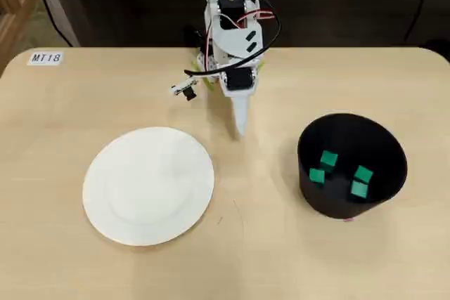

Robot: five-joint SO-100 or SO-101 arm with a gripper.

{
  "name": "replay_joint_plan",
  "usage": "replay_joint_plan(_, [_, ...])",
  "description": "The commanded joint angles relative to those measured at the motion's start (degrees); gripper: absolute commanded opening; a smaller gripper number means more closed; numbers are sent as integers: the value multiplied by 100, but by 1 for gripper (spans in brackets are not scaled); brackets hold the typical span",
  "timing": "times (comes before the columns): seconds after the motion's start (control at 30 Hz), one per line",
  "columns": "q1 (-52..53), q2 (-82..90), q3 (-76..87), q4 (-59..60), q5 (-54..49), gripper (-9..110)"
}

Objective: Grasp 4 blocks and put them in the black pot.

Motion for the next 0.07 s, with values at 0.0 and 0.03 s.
replay_joint_plan(0.0, [-18,26,-18,-53,-44,-2])
replay_joint_plan(0.03, [-18,26,-18,-53,-44,-2])
